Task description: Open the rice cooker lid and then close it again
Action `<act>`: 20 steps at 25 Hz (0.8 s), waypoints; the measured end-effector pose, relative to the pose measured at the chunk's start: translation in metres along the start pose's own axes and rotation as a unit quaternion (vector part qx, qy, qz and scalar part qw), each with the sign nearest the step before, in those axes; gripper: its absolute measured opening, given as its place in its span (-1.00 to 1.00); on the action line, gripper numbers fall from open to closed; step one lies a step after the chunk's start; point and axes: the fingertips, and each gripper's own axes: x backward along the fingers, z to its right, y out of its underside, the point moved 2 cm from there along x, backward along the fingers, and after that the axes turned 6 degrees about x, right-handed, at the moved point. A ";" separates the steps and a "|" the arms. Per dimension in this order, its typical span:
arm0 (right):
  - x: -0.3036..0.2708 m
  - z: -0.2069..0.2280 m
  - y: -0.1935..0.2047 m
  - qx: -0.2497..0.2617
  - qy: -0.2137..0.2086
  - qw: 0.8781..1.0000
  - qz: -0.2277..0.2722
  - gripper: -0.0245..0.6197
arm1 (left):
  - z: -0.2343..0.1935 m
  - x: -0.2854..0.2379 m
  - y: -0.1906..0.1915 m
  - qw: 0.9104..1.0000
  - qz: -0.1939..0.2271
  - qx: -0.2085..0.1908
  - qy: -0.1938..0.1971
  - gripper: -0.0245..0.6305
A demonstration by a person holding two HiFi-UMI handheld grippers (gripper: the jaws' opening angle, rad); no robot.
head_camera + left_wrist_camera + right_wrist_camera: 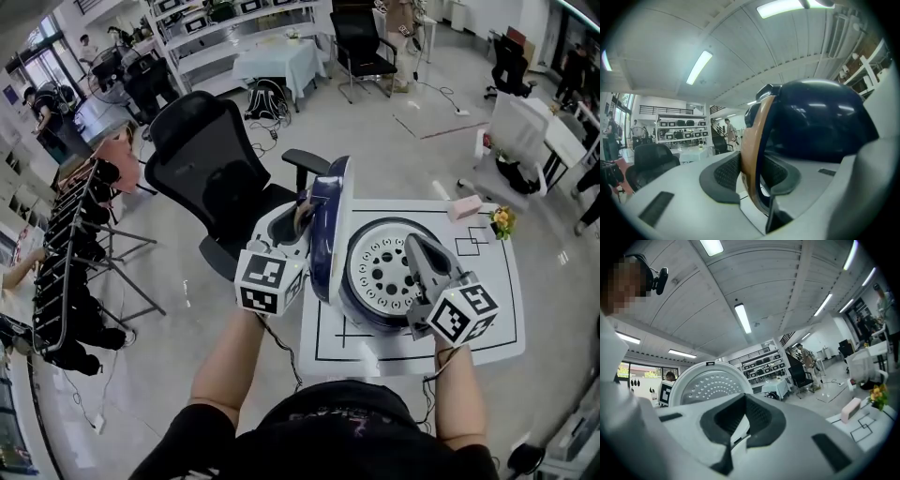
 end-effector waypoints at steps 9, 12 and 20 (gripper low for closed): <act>0.003 0.002 -0.005 0.004 0.017 1.000 0.007 -0.92 | 0.012 -0.007 -0.009 0.999 -0.013 -0.047 -0.003 -0.56; 0.003 -0.001 -0.009 0.006 0.026 1.000 0.009 -0.92 | 0.010 -0.007 -0.014 0.997 -0.022 -0.070 -0.003 -0.56; 0.013 0.000 -0.028 0.008 0.030 0.999 0.012 -0.92 | 0.026 -0.010 -0.029 0.989 -0.045 -0.139 -0.001 -0.55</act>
